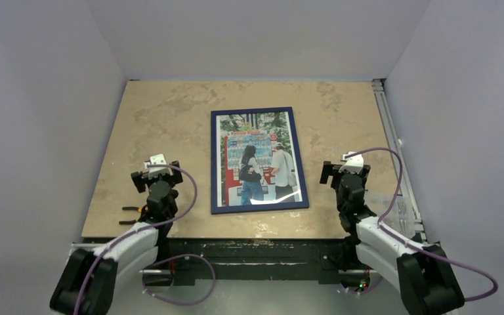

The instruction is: Put the photo into the frame

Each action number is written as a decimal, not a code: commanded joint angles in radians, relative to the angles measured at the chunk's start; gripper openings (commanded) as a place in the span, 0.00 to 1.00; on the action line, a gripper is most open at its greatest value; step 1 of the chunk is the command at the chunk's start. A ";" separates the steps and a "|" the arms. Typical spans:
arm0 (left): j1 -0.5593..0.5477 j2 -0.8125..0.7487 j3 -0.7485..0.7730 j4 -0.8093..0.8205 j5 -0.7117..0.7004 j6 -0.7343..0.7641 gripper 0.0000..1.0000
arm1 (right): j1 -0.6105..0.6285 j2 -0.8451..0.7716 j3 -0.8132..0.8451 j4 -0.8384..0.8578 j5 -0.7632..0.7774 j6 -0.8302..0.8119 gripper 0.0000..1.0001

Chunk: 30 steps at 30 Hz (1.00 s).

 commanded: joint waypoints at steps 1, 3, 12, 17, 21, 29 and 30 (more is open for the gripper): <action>0.049 0.334 -0.076 0.746 0.062 0.173 1.00 | -0.020 0.101 -0.025 0.404 0.116 -0.082 0.98; 0.066 0.425 -0.032 0.788 0.097 0.188 1.00 | -0.044 0.175 -0.039 0.536 0.083 -0.109 0.99; 0.172 0.501 0.063 0.653 0.538 0.156 1.00 | -0.206 0.571 0.094 0.795 -0.054 0.037 0.99; 0.189 0.568 0.144 0.565 0.560 0.146 1.00 | -0.217 0.629 0.133 0.764 -0.038 0.023 0.97; 0.185 0.642 0.119 0.709 0.536 0.165 1.00 | -0.213 0.635 0.173 0.707 -0.039 0.008 0.97; 0.180 0.632 0.116 0.691 0.564 0.171 1.00 | -0.213 0.620 0.191 0.631 -0.044 0.019 0.97; 0.180 0.635 0.118 0.694 0.564 0.173 1.00 | -0.213 0.624 0.189 0.641 -0.044 0.017 0.97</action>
